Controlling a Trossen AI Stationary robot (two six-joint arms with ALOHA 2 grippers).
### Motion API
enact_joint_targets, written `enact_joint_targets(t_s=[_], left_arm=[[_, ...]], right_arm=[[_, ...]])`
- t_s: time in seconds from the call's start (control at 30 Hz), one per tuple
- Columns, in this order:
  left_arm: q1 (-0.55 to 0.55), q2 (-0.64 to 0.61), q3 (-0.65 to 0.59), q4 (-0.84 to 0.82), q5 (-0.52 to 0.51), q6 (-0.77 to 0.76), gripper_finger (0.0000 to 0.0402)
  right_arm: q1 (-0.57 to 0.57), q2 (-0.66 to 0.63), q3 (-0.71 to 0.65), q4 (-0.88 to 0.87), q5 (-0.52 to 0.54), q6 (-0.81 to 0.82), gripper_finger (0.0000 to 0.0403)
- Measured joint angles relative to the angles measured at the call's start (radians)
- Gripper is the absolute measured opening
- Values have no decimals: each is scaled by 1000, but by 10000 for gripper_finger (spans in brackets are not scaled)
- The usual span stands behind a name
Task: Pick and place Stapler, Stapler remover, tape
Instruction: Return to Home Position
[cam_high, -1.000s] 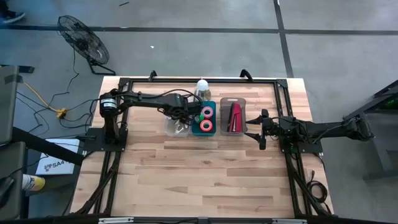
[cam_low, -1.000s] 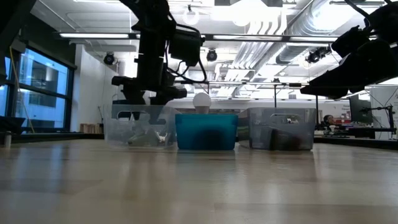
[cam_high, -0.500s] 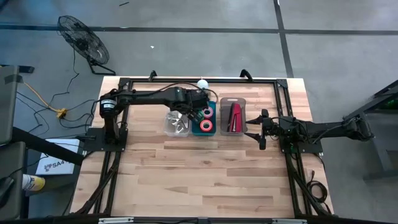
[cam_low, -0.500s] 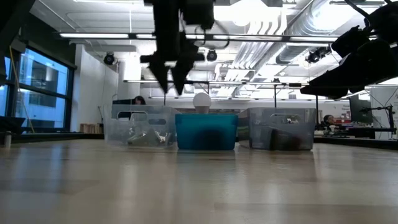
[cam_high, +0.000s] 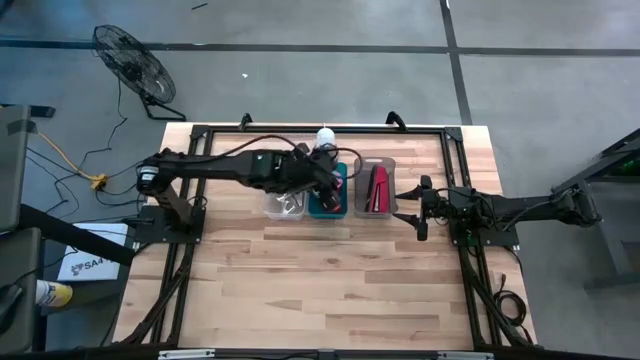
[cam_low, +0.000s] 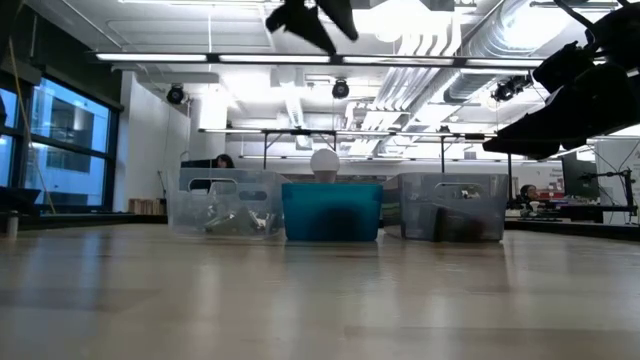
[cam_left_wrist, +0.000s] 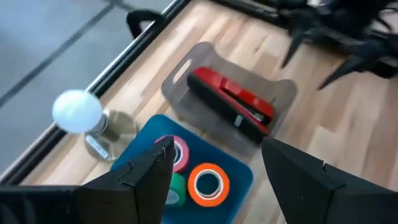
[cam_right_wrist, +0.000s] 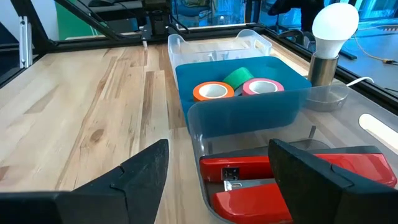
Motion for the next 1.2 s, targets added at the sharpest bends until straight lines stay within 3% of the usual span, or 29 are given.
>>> enact_joint_targets(t_s=[0.27, 0.4, 0.53, 0.67, 0.97, 1.2], left_arm=[[-62, -32, -2, 30, -3, 106, 238], [-65, -32, -8, 52, 72, 162, 238], [-63, -110, -108, 162, 153, 195, 238], [-63, -253, -315, 337, 164, 226, 238], [-62, -594, -906, 729, 199, 187, 238], [-62, -776, -1275, 1027, 253, 165, 238]], right_arm=[[0, 0, 0, 1, 0, 0, 268], [0, 0, 0, 3, 0, 0, 268], [0, 0, 0, 2, 0, 0, 268], [0, -2, 0, -7, 1, 0, 268], [0, 15, 0, 2, 1, 0, 268], [0, 13, 0, -1, 1, 0, 268]])
